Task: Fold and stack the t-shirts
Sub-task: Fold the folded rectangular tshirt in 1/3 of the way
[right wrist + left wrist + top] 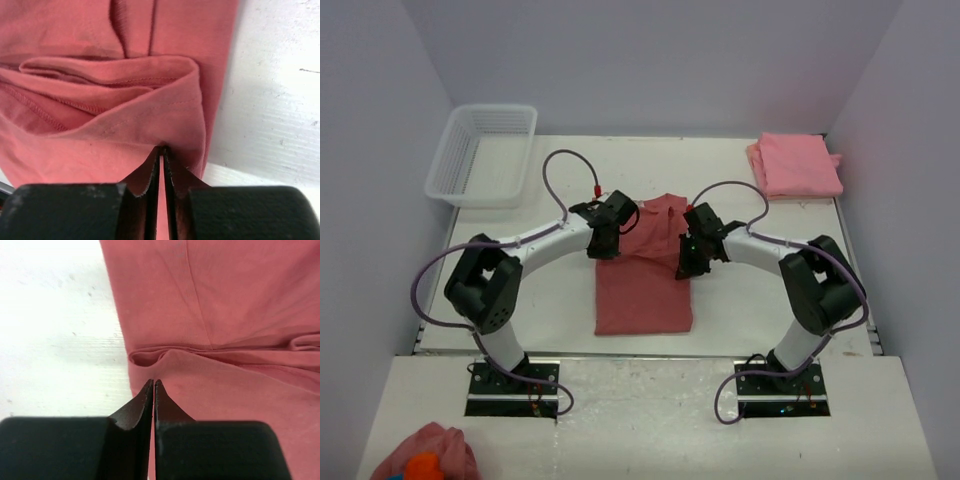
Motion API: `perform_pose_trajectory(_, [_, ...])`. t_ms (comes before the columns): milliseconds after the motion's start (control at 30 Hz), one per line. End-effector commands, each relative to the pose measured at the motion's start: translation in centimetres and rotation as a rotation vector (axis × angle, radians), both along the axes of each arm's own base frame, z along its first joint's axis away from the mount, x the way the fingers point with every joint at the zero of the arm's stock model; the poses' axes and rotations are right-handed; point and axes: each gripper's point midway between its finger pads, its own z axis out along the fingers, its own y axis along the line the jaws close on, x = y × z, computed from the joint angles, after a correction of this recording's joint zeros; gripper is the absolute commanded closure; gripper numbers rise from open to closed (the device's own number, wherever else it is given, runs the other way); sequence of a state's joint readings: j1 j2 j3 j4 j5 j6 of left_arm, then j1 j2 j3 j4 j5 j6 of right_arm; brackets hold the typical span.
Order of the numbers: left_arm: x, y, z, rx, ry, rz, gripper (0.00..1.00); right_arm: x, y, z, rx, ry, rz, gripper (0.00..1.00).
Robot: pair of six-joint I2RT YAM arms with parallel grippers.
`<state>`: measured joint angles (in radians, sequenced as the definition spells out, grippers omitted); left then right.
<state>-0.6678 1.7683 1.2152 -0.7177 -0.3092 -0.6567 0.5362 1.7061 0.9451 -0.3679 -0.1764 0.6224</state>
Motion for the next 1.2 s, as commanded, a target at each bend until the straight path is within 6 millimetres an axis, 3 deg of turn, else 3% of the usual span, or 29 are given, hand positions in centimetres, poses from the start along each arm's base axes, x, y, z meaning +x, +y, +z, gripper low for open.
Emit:
perform_pose_trajectory(0, [2.2,-0.1,4.4,-0.032,-0.161,-0.003,0.97,-0.1,-1.0,1.4,-0.072,-0.068,0.073,0.91])
perform_pose_trajectory(67, [2.6,-0.2,6.0,-0.048,-0.205,-0.009,0.95,0.7,-0.4,3.0,-0.078,-0.118,0.089,0.85])
perform_pose_trajectory(200, [2.4,0.4,7.9,-0.038,-0.225,-0.004,0.90,0.4,0.4,7.2,-0.068,-0.184,0.130,0.69])
perform_pose_trajectory(233, [2.4,0.7,8.4,-0.031,-0.238,0.003,0.87,0.4,0.8,9.0,-0.045,-0.220,0.135,0.57])
perform_pose_trajectory(300, [1.6,1.6,8.6,-0.005,-0.228,0.021,0.79,-0.3,0.3,10.7,-0.038,-0.228,0.118,0.42])
perform_pose_trajectory(400, [0.0,2.7,8.2,0.002,-0.202,0.046,0.61,-1.5,-0.5,11.3,-0.021,-0.219,0.081,0.28])
perform_pose_trajectory(500, [-2.2,3.3,6.8,-0.029,-0.149,0.061,0.48,-3.3,-1.1,10.4,0.013,-0.193,0.047,0.18])
perform_pose_trajectory(533, [-3.6,3.3,6.0,-0.065,-0.111,0.049,0.45,-4.7,-1.5,9.0,0.015,-0.151,0.052,0.17])
perform_pose_trajectory(600, [-4.8,2.6,5.5,-0.140,-0.094,0.042,0.38,-5.5,-1.8,8.6,0.042,-0.150,0.018,0.14])
perform_pose_trajectory(633, [-6.3,2.6,4.9,-0.184,-0.063,0.029,0.35,-6.9,-2.4,7.2,0.043,-0.111,0.021,0.14])
perform_pose_trajectory(667, [-6.8,2.3,4.7,-0.221,-0.059,0.034,0.34,-7.2,-2.2,7.6,0.079,-0.134,0.008,0.13])
perform_pose_trajectory(733, [-8.8,2.4,3.8,-0.277,-0.026,0.021,0.33,-9.0,-3.0,5.9,0.092,-0.099,0.001,0.13])
perform_pose_trajectory(767, [-9.1,2.3,3.7,-0.299,-0.027,0.028,0.32,-9.2,-2.9,6.3,0.123,-0.117,-0.016,0.12])
perform_pose_trajectory(900, [-11.4,2.7,2.5,-0.360,0.002,0.027,0.32,-10.9,-3.8,4.2,0.151,-0.095,-0.058,0.12])
perform_pose_trajectory(1167, [-13.2,1.9,1.1,-0.450,0.050,0.008,0.31,-12.1,-3.1,1.9,0.228,-0.042,-0.097,0.15])
